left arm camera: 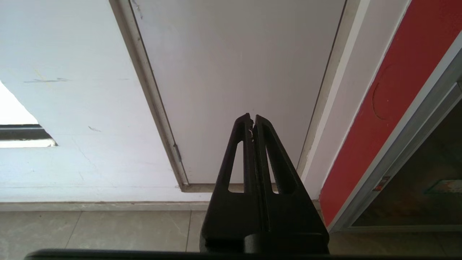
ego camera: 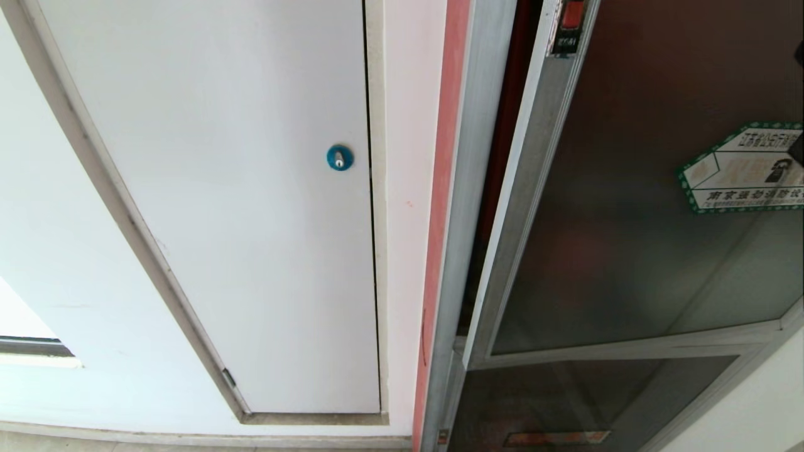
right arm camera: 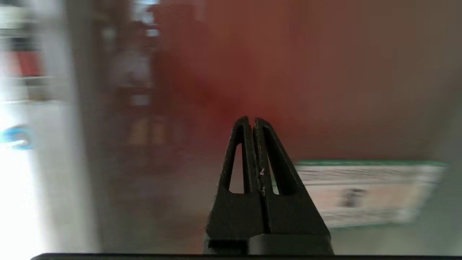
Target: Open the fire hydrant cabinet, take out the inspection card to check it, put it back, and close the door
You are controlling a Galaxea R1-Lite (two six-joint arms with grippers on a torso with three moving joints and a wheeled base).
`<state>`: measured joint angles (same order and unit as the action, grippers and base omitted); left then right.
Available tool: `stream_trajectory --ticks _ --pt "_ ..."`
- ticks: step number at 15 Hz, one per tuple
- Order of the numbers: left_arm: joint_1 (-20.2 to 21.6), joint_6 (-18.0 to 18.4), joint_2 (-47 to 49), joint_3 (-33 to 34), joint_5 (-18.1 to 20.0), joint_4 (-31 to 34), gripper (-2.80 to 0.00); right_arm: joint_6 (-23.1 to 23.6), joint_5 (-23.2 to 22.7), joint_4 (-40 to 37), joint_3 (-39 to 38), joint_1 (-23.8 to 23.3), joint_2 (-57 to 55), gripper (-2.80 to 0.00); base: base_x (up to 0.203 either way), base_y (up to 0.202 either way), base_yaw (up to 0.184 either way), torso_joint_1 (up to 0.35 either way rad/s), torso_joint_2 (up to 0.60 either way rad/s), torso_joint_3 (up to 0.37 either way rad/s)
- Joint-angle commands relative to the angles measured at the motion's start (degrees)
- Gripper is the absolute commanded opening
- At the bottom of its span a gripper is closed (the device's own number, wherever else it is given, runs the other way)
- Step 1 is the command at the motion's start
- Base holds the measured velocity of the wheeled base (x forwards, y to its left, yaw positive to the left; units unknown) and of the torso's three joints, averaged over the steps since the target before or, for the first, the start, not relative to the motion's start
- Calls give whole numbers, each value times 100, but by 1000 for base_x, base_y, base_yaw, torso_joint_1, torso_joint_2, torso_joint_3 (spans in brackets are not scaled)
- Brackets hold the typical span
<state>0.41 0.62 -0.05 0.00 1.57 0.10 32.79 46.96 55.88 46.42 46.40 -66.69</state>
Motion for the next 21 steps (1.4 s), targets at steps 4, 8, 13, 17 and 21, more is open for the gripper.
stream_trajectory --ticks 4,8,13,17,21 --pt "2 -1 5 0 1 -1 -280 11 27 -300 -141 -1560 1210 -280 0 0 0 0 0 0" --pt "2 -1 5 0 1 -1 -280 4 20 -1566 -153 -3126 2667 -280 0 0 0 0 0 0" --pt "2 -1 5 0 1 -1 -280 -1 -28 -3468 -256 -4448 4248 -280 0 0 0 0 0 0" --pt "2 -1 5 0 1 -1 -280 -6 -84 -4745 -648 -4548 5427 -280 0 0 0 0 0 0" --pt "2 -1 5 0 1 -1 -280 -156 -447 -5419 -1779 -4581 6349 -280 0 0 0 0 0 0"
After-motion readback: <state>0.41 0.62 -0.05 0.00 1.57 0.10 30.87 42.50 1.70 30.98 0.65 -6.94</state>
